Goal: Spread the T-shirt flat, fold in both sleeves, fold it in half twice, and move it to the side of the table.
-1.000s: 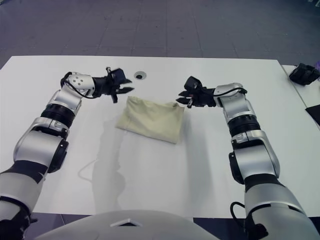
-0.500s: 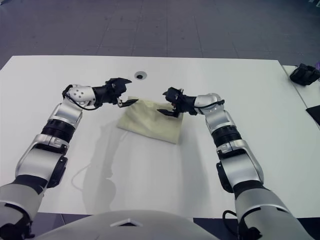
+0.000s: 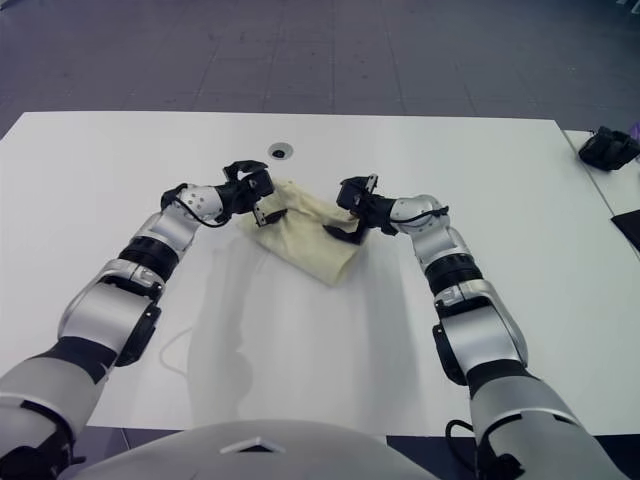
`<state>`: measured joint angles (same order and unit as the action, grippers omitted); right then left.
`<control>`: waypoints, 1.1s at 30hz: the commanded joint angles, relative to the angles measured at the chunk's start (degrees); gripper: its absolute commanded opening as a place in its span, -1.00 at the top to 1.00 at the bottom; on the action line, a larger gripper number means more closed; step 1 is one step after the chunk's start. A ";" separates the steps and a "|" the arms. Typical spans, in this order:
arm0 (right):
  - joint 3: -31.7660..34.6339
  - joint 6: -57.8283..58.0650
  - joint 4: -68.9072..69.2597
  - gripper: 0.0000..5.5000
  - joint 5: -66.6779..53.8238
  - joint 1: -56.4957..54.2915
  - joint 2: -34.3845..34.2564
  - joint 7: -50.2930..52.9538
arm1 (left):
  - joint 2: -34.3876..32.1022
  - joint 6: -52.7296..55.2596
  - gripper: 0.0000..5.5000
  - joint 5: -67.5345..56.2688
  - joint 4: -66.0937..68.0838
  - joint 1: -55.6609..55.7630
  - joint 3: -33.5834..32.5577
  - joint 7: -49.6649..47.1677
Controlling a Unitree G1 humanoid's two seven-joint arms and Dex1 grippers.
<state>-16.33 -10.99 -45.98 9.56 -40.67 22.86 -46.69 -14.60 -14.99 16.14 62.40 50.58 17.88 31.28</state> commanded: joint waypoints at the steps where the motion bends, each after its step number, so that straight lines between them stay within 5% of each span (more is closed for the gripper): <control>1: -1.12 2.75 3.96 -0.95 0.95 5.51 2.27 -2.39 | 0.27 -1.44 -0.96 -2.08 0.13 0.70 -2.08 2.07; 9: -0.07 9.56 25.30 -0.95 -1.89 23.99 9.42 -4.28 | -3.92 9.59 -0.96 -17.81 -24.61 -8.97 -9.00 21.49; 13: 3.32 12.51 39.78 -0.95 -3.63 37.05 18.31 -6.04 | -10.32 17.53 -0.96 -21.32 -36.07 -12.67 -14.47 21.24; 18: 8.77 20.11 53.97 -0.95 -10.06 38.91 23.20 -7.86 | -14.03 22.84 -0.96 -21.70 -42.95 -17.78 -17.66 18.19; 25: 11.27 42.05 72.52 -0.95 -27.09 29.33 16.91 -5.80 | -13.30 26.14 -0.96 -21.87 -45.82 -18.90 -17.59 16.00; 33: 8.18 48.70 64.52 -0.95 -34.66 29.75 3.51 0.71 | -12.58 26.63 -0.96 -22.50 -43.44 -16.40 -16.82 16.01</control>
<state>-8.13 36.27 21.09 -23.44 -11.17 29.20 -47.55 -27.47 11.25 -5.91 17.97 32.16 0.64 47.14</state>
